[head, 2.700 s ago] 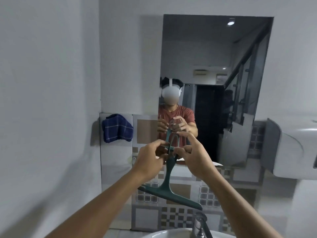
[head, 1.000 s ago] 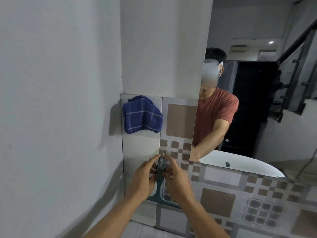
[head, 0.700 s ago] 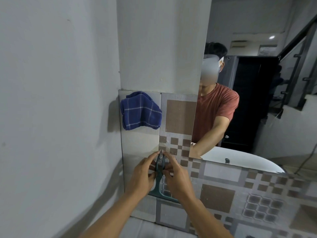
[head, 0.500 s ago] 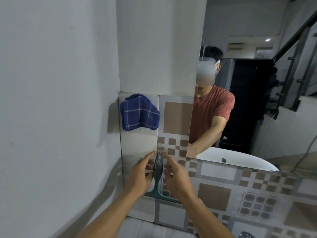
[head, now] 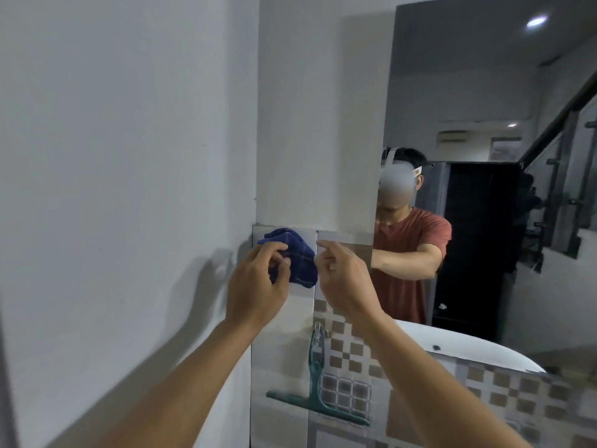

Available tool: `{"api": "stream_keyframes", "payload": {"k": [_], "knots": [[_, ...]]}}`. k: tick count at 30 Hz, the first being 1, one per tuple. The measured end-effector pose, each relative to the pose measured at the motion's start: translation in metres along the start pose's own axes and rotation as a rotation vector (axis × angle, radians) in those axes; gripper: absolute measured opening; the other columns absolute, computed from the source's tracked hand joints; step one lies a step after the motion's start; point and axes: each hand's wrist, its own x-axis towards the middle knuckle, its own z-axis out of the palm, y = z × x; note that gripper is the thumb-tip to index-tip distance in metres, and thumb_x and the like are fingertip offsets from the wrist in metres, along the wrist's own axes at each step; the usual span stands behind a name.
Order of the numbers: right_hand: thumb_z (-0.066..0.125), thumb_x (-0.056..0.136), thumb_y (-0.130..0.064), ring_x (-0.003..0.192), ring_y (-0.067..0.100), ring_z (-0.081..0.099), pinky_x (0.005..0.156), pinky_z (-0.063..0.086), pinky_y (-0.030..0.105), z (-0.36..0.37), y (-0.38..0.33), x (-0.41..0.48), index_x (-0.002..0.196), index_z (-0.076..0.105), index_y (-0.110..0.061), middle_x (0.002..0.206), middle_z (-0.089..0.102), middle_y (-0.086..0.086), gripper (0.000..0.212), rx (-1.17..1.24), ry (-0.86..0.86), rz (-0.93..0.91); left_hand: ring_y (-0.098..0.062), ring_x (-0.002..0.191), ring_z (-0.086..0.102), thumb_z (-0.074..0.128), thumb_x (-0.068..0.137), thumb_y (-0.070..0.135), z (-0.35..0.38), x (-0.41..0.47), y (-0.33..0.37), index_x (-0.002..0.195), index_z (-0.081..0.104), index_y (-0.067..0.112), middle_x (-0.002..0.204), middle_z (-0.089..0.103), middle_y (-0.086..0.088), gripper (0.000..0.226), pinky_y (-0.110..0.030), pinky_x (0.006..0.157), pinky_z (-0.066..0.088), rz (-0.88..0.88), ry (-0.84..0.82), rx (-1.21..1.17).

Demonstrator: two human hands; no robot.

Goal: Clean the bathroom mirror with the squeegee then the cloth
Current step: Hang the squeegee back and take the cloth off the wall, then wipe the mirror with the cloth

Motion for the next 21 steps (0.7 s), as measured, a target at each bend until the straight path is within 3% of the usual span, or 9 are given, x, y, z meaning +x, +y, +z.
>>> {"api": "stream_keyframes", "payload": {"k": [3, 6, 11, 16, 19, 21], "knots": [[0.044, 0.105, -0.023, 0.119, 0.022, 0.061, 0.101, 0.051, 0.037, 0.003, -0.011, 0.029, 0.138, 0.058, -0.018, 0.133, 0.065, 0.005, 0.037, -0.084, -0.091, -0.009, -0.018, 0.106, 0.056, 0.056, 0.097, 0.029, -0.006, 0.035, -0.004, 0.119, 0.062, 0.023, 0.113, 0.065, 0.004, 0.024, -0.033, 0.079, 0.052, -0.015, -0.026, 0.181], [0.047, 0.103, -0.026, 0.107, 0.025, 0.064, 0.092, 0.054, 0.039, 0.009, -0.013, 0.05, 0.13, 0.064, -0.018, 0.124, 0.069, 0.007, 0.033, -0.171, -0.188, -0.001, -0.022, 0.114, 0.054, 0.053, 0.099, 0.034, -0.004, 0.06, -0.01, 0.124, 0.062, 0.024, 0.121, 0.063, 0.001, 0.029, -0.038, 0.083, 0.052, -0.066, -0.108, 0.287], [0.061, 0.094, -0.027, 0.093, 0.027, 0.066, 0.083, 0.058, 0.045, 0.02, -0.01, 0.063, 0.119, 0.068, -0.017, 0.107, 0.073, 0.007, 0.028, -0.21, -0.274, 0.013, -0.022, 0.098, 0.064, 0.05, 0.099, 0.035, 0.004, 0.078, -0.017, 0.122, 0.066, 0.028, 0.113, 0.067, 0.0, 0.029, -0.038, 0.085, 0.054, -0.085, -0.363, 0.354], [0.061, 0.089, -0.02, 0.078, 0.029, 0.067, 0.073, 0.06, 0.046, 0.027, -0.009, 0.068, 0.101, 0.073, -0.012, 0.09, 0.073, 0.009, 0.019, -0.23, -0.264, 0.037, -0.025, 0.101, 0.063, 0.056, 0.094, 0.033, 0.007, 0.081, -0.02, 0.127, 0.062, 0.025, 0.117, 0.067, -0.002, 0.035, -0.035, 0.083, 0.052, -0.098, -0.388, 0.383], [0.061, 0.087, -0.017, 0.069, 0.027, 0.062, 0.061, 0.055, 0.039, 0.026, -0.012, 0.07, 0.087, 0.073, -0.008, 0.079, 0.069, 0.01, 0.015, -0.241, -0.256, 0.041, -0.024, 0.09, 0.062, 0.056, 0.092, 0.033, 0.005, 0.085, -0.019, 0.11, 0.064, 0.024, 0.105, 0.07, -0.003, 0.022, -0.032, 0.071, 0.046, -0.096, -0.437, 0.409], [0.062, 0.087, -0.017, 0.065, 0.022, 0.056, 0.051, 0.042, 0.029, 0.024, -0.014, 0.07, 0.085, 0.072, -0.007, 0.077, 0.065, 0.008, 0.014, -0.253, -0.236, 0.03, -0.024, 0.087, 0.061, 0.056, 0.091, 0.036, 0.004, 0.087, -0.018, 0.103, 0.063, 0.024, 0.102, 0.07, -0.002, 0.018, -0.032, 0.067, 0.044, -0.09, -0.436, 0.431]]}}
